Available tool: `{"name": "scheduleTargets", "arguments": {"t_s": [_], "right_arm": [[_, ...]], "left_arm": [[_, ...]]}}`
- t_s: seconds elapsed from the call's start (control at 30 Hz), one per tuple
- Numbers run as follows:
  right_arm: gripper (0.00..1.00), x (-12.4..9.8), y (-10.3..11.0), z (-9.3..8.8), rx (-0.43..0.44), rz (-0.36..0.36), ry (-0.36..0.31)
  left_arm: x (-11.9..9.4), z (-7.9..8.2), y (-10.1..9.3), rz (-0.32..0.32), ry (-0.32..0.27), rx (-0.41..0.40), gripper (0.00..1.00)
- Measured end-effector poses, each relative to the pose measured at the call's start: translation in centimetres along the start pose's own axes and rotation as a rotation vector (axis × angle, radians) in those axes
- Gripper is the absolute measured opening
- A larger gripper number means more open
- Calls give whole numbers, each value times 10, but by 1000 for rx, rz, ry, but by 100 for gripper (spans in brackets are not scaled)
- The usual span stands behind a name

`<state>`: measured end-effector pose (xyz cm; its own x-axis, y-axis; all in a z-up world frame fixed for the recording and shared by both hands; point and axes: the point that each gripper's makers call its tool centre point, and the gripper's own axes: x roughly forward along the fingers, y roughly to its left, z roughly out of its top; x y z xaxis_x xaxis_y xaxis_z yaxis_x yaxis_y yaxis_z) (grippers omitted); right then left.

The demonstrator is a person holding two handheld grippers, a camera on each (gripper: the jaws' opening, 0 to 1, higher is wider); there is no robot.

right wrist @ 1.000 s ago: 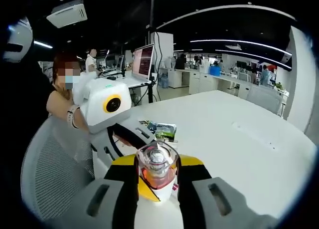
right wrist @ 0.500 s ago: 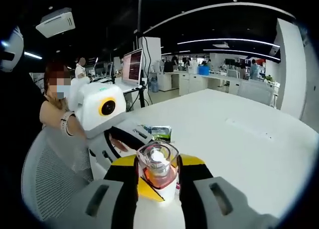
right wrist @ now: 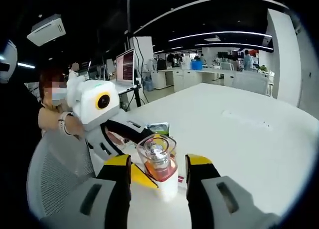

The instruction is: Arrange the skincare products in the storage area until every visible bottle or jar stands upright without overlapping.

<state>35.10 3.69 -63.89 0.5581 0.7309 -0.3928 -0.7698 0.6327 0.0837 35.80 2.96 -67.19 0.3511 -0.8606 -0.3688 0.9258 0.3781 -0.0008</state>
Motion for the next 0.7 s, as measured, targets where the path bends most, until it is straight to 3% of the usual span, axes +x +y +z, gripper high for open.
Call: {"name": "scheduleTargets", "arguments": {"t_s": [0.2, 0.43, 0.7], "right_arm": [[59, 1, 9, -1, 7, 10, 19], [73, 2, 11, -1, -2, 6, 31], [87, 2, 16, -3, -35, -1, 67]], "left_arm": [[-12, 2, 6, 28, 0, -20, 46], [-28, -7, 11, 51, 50, -45, 64], [-49, -13, 17, 90, 90, -54, 77]]}}
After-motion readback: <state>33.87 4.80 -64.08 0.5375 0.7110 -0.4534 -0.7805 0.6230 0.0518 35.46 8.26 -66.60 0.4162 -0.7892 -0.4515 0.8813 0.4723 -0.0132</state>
